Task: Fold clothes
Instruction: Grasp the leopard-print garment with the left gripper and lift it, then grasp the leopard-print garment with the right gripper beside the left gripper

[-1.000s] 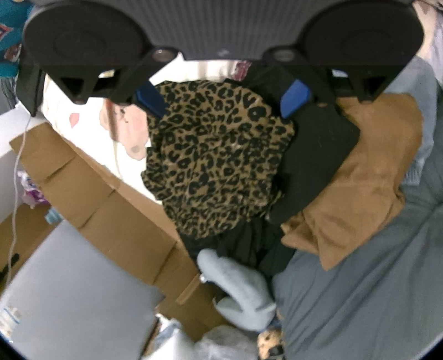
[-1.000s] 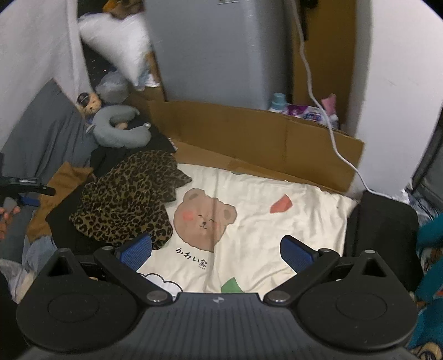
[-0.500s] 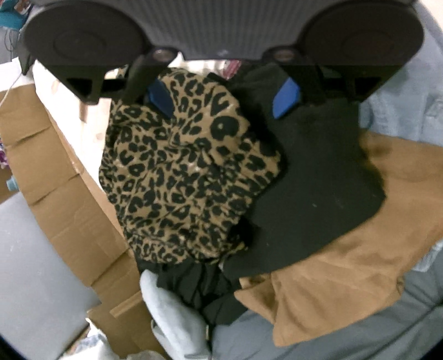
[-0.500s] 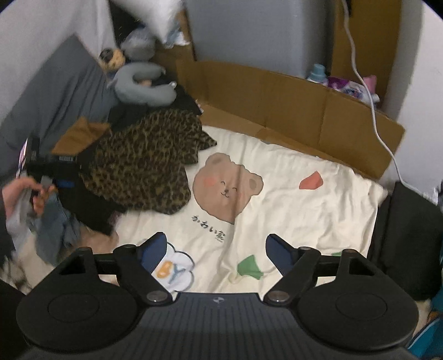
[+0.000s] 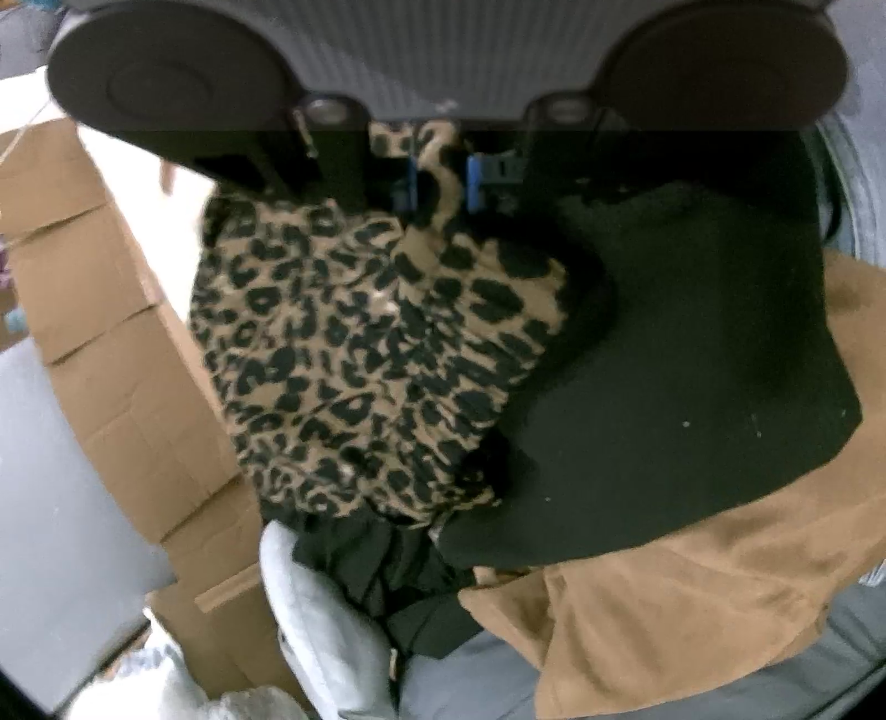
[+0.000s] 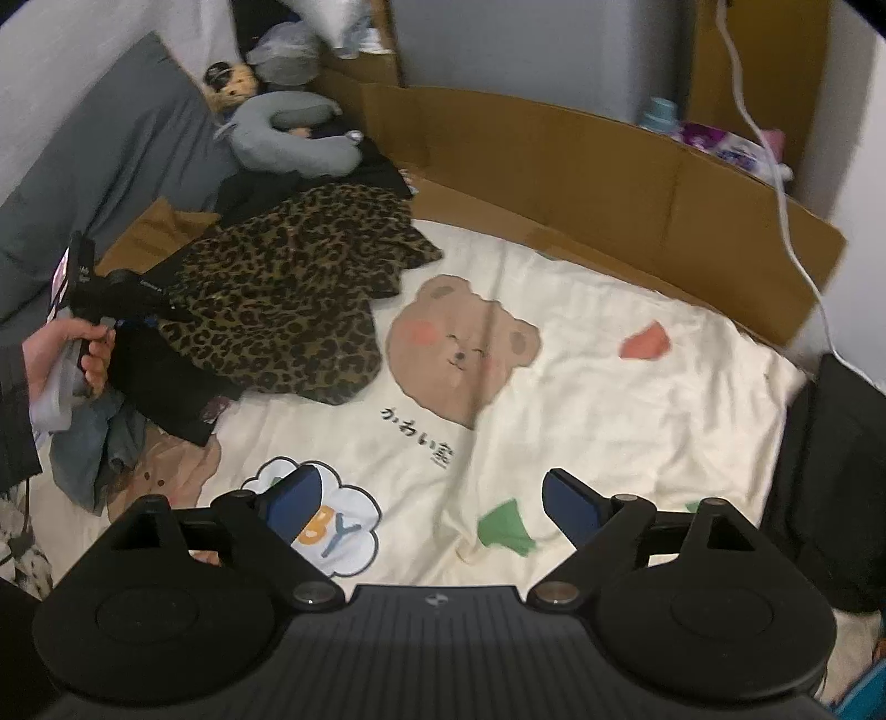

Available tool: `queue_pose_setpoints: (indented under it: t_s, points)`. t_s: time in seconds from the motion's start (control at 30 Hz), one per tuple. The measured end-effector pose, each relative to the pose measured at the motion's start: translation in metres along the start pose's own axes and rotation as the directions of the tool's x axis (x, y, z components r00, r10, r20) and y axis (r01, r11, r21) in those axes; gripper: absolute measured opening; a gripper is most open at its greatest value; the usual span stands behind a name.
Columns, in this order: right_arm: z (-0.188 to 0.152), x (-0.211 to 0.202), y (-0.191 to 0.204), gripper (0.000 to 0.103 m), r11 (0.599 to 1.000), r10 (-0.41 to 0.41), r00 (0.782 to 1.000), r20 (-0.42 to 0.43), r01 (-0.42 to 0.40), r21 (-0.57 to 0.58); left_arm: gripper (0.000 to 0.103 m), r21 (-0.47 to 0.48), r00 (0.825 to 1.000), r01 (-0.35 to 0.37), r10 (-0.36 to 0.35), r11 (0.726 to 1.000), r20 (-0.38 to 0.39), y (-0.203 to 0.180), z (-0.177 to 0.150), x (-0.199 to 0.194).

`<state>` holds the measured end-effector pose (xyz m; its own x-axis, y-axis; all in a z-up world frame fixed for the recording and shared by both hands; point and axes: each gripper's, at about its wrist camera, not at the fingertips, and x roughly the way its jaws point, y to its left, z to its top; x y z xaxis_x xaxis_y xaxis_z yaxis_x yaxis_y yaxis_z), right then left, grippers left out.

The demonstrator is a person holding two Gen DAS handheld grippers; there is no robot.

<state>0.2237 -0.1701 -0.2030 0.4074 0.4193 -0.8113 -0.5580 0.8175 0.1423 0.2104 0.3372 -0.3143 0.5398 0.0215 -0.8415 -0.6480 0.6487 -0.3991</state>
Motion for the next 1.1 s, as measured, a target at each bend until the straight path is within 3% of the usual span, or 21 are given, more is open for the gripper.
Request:
queue_pose_setpoints:
  t_s: [0.27, 0.4, 0.6, 0.93, 1.1]
  points:
    - [0.013, 0.009, 0.027, 0.091, 0.993, 0.101, 0.992, 0.07, -0.096, -0.071, 0.01, 0.162, 0.989, 0.142, -0.146, 0.977, 0.011, -0.059, -0.016, -0.052]
    - [0.016, 0.012, 0.051, 0.091, 0.983, 0.142, 0.987, 0.081, -0.131, -0.129, 0.006, 0.249, 0.976, 0.215, -0.219, 0.944, -0.01, -0.095, -0.03, -0.078]
    - [0.023, 0.022, 0.084, 0.091, 0.969, 0.113, 0.989, 0.091, -0.089, -0.23, 0.003, 0.336, 0.948, 0.313, -0.313, 0.888, -0.055, -0.137, -0.053, -0.112]
    - [0.046, 0.036, 0.119, 0.089, 0.958, 0.124, 0.97, 0.211, -0.061, -0.281, 0.002, 0.364, 0.903, 0.428, -0.41, 0.828, -0.128, -0.177, -0.078, -0.136]
    - [0.051, 0.048, 0.131, 0.081, 0.946, 0.137, 0.968, 0.211, -0.065, -0.317, 0.002, 0.356, 0.876, 0.481, -0.453, 0.801, -0.165, -0.184, -0.088, -0.151]
